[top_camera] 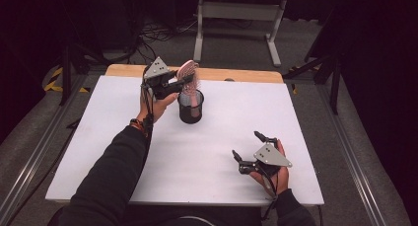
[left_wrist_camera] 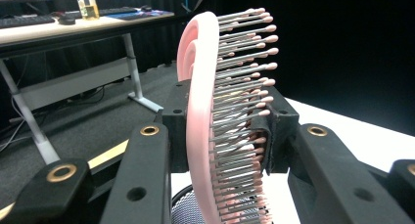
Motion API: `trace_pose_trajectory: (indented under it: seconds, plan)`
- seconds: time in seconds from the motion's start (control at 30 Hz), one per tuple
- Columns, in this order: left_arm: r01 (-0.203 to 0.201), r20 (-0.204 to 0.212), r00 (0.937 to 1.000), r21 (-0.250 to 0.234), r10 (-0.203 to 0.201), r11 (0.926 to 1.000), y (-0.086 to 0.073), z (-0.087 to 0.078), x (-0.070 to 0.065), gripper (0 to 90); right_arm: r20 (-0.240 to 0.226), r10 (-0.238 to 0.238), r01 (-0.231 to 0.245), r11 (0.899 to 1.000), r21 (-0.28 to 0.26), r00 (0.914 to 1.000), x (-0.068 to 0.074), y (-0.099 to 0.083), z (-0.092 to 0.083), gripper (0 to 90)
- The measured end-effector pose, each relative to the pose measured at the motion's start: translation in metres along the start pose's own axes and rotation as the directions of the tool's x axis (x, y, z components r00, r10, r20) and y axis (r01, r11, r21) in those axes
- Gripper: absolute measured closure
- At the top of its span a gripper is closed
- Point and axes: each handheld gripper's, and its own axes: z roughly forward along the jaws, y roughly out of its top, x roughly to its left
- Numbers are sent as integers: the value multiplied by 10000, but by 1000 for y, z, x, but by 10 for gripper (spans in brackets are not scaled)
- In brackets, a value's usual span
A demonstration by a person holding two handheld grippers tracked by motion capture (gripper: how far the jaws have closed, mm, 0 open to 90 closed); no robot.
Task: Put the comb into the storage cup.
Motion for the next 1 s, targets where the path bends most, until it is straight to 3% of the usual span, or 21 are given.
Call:
trace_pose_trajectory:
  seconds: [0.53, 1.0]
  plan:
    - [469, -137, 9988, 90, -468, 9989, -16, 5, 3, 638, -85, -160, 161, 9998, 140, 9998, 1, 0, 2, 63]
    - [968, -360, 9946, -229, -976, 9950, -24, 4, 8, 631, -94, -220, 222, 9995, 218, 9997, 2, -1, 3, 63]
